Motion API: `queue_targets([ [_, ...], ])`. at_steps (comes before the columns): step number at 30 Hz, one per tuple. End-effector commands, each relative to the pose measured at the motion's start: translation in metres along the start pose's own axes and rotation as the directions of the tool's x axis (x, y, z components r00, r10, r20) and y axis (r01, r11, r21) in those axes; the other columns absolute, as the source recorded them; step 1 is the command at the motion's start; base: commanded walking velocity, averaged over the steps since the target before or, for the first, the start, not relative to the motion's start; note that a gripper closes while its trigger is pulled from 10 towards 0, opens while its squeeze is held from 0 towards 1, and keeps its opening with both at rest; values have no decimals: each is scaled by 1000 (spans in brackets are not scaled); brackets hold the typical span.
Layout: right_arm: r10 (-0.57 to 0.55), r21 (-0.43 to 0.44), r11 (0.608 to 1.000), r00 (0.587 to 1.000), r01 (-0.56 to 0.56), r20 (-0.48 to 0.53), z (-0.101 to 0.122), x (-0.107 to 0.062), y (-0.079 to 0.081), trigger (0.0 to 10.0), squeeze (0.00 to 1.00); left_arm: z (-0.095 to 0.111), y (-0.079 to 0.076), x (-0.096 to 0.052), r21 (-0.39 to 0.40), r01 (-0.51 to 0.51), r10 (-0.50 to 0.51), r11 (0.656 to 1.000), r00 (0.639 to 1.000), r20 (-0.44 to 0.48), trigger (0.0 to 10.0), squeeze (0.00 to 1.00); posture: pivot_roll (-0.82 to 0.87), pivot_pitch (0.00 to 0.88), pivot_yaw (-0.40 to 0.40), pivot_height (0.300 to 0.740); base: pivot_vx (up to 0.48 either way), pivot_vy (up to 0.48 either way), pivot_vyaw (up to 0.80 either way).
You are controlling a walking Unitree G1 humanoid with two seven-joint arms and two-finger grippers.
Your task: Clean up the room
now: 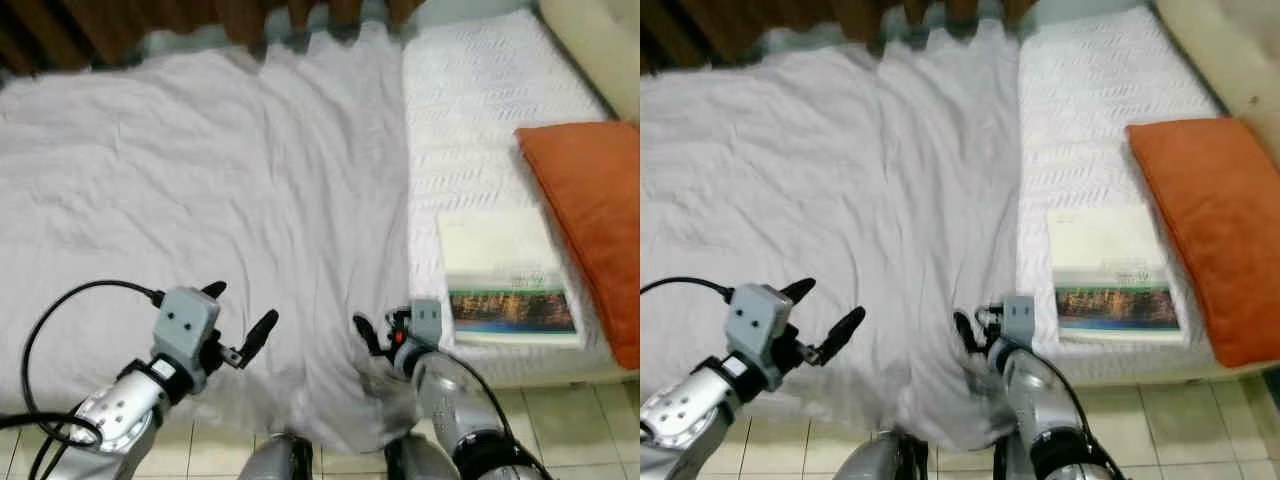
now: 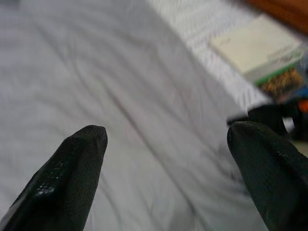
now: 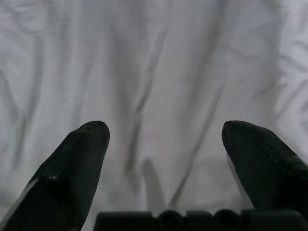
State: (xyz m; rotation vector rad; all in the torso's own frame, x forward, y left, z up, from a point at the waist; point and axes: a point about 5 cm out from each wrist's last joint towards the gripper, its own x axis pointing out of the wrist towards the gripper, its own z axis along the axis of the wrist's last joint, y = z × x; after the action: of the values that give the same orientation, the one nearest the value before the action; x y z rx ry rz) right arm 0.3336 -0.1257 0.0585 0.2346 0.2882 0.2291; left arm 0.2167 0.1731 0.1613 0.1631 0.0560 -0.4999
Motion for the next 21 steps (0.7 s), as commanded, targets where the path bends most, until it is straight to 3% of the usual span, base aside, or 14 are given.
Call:
queue_targets([
  [1, -33, 5, 999, 999, 33, 11, 3, 5, 0, 10000, 0, 8, -3, -19, -12, -11, 10, 1000, 1000, -25, 10000, 0, 200, 641, 139, 740, 0, 0, 0],
  [4, -68, -75, 995, 998, 69, 16, 8, 11, 1, 10000, 0, 6, -12, -37, -36, -19, 16, 999, 997, -81, 10000, 0, 232, 664, 144, 740, 0, 0, 0],
  [16, -214, -284, 937, 977, 204, -4, 0, 7, -18, 10000, 0, 7, -20, -58, -75, -28, 16, 997, 987, -157, 10000, 0, 257, 655, 148, 740, 0, 0, 0],
  [20, -257, -293, 926, 966, 240, -20, -5, 3, -27, 10000, 0, 7, -24, -59, -94, -23, 7, 995, 986, -169, 10000, 0, 246, 653, 146, 740, 0, 0, 0],
  [21, -258, -203, 948, 965, 246, -36, -8, 1, -28, 10000, 0, 7, -25, -60, -99, -22, 5, 995, 985, -174, 10000, 0, 244, 646, 147, 740, 0, 0, 0],
])
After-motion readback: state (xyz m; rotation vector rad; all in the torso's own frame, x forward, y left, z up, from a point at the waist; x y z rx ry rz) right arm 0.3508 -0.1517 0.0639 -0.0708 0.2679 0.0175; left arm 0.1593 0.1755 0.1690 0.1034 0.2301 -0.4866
